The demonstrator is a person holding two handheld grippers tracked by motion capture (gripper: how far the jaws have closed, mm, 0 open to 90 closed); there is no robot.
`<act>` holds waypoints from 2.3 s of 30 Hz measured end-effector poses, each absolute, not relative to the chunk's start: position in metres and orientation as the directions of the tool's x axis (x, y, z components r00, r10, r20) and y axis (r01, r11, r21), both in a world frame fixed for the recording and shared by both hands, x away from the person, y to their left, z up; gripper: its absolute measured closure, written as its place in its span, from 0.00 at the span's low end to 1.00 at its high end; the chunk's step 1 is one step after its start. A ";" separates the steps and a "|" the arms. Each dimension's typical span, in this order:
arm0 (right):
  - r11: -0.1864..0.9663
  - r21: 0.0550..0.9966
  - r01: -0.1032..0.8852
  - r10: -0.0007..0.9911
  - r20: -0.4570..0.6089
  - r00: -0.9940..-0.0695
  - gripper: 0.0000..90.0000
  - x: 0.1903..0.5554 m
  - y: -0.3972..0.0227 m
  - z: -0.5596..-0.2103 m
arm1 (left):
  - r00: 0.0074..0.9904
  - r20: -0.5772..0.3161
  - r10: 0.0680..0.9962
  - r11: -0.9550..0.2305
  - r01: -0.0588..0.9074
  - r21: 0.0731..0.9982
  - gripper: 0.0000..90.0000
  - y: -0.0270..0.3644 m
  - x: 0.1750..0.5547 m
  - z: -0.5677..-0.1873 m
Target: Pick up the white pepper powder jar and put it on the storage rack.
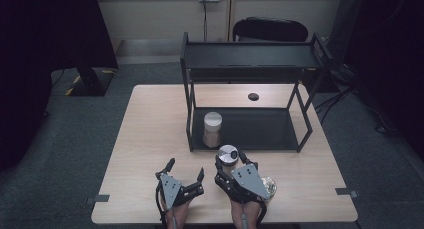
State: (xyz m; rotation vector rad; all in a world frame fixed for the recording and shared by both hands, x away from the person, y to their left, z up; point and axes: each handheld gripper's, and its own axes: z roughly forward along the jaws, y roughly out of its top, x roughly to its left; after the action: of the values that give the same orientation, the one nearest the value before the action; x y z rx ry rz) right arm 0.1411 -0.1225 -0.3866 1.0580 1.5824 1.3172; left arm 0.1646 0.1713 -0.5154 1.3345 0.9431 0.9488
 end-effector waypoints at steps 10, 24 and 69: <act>0.108 0.989 0.097 0.939 -0.070 -0.335 0.38 0.150 -0.133 -0.371 | 0.342 -0.007 0.940 0.013 -0.014 1.000 0.00 0.171 0.165 -0.515; 0.102 0.987 0.125 0.928 -0.050 -0.368 0.38 0.179 -0.155 -0.352 | 0.341 -0.007 0.940 0.012 -0.013 1.000 0.00 0.171 0.165 -0.515; 0.119 0.990 0.078 0.837 -0.058 -0.544 0.38 0.299 -0.253 -0.380 | 0.339 -0.006 0.941 0.010 -0.012 1.000 0.00 0.171 0.164 -0.515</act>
State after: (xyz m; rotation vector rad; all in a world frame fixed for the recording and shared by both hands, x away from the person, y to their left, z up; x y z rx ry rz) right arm 0.2993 -0.2532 -0.3797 0.8920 1.7481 1.4861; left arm 0.1644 0.1709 -0.5149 1.3374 0.9458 0.9522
